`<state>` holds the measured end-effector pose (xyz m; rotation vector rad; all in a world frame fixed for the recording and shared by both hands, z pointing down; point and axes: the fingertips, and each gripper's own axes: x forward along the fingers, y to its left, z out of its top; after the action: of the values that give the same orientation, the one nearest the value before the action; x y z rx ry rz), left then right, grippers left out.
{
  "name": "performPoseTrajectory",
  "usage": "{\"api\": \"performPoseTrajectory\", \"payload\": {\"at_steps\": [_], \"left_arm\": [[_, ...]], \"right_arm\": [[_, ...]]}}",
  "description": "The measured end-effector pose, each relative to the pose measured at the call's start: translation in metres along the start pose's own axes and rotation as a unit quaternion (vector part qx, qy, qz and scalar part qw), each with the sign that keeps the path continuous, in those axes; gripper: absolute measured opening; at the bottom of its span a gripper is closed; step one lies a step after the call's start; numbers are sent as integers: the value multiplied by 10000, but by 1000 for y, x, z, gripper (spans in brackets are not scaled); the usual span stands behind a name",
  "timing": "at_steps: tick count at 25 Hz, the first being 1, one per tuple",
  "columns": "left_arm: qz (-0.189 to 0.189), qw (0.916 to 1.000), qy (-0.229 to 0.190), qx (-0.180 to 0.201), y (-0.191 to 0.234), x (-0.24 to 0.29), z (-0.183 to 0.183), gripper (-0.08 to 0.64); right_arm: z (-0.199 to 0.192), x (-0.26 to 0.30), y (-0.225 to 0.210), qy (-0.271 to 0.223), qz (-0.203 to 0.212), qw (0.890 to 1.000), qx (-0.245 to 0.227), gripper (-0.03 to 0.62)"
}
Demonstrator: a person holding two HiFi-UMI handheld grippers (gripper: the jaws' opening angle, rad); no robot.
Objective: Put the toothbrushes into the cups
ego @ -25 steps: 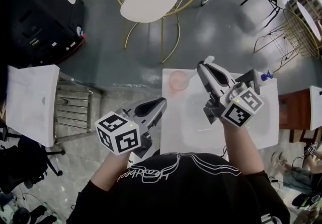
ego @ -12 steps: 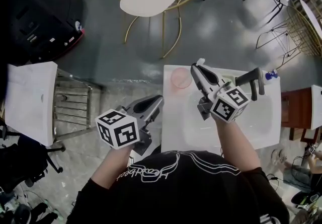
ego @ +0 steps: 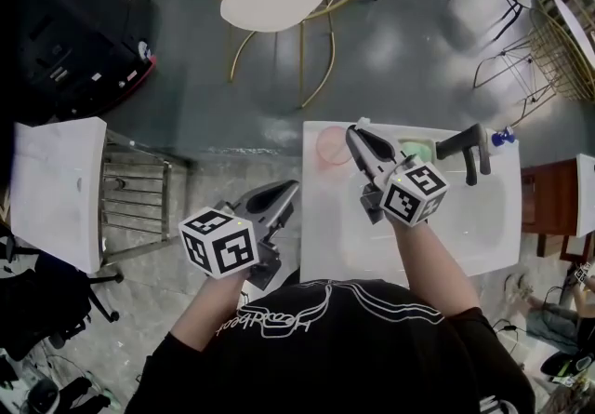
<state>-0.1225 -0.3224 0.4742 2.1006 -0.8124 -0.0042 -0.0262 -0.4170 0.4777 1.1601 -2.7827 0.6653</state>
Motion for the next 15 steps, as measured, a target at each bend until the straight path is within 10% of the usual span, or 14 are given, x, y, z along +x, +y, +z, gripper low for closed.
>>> {"api": "performPoseTrajectory", "payload": {"at_steps": [15], "left_arm": [[77, 10000, 30, -40, 10, -3, -3, 5]], "right_arm": [[-8, -1, -20, -187, 72, 9961, 863, 37]]}}
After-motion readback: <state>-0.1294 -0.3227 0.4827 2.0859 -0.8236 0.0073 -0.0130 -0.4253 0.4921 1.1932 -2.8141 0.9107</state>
